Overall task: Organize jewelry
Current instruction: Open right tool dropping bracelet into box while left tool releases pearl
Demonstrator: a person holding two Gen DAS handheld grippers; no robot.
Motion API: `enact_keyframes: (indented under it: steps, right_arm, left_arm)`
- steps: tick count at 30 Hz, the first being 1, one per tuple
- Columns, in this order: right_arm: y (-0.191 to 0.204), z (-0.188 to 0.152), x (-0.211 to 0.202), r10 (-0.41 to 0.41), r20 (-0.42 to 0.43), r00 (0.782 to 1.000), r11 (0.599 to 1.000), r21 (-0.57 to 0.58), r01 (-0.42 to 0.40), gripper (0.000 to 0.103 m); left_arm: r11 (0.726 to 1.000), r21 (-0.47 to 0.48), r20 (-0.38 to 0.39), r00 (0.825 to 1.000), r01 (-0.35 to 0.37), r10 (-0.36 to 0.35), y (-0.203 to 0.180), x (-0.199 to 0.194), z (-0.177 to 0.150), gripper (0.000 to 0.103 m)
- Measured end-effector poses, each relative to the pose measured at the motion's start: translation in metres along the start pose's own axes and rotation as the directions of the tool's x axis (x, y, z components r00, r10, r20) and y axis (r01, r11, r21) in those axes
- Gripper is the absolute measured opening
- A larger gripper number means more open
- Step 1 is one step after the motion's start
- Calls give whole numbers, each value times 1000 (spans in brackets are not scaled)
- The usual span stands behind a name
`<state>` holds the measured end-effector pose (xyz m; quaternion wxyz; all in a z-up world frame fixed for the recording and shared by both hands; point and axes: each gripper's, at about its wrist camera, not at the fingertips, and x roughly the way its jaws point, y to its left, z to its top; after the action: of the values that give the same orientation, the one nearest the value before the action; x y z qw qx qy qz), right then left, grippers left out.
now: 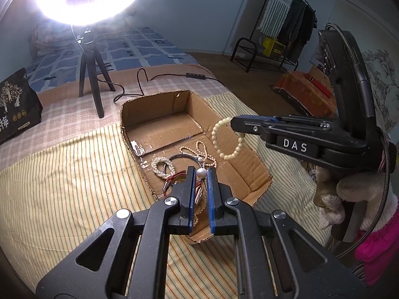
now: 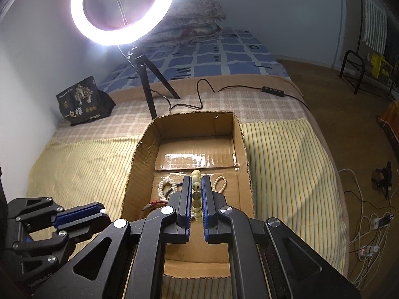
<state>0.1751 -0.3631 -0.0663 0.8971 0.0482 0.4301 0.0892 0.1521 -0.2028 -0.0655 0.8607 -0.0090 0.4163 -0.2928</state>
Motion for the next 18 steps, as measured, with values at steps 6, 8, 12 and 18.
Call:
enact_keyframes:
  steps: [6,8,12,18]
  right_arm:
    - [1,-1,3,4,-12,1000,1000,0,-4,6]
    - [2,-2,3,6,-13,1000,1000,-4,-6,6]
    - [1,-1,1,-9,-4,1000,1000,-3,9,8]
    - [-1,0,-5,-34,38,999,999,18,33,63]
  left_arm:
    - [1000,-9,15,1000,2,-2,1,-2,1,7]
    - [1000,-9,29,1000,0,0,1,-3,1,7]
    - [1000,-7,31,999,-7,7,1,-3,3,12]
    - [999,-8,60,997,-40,40,0,-9,2,72]
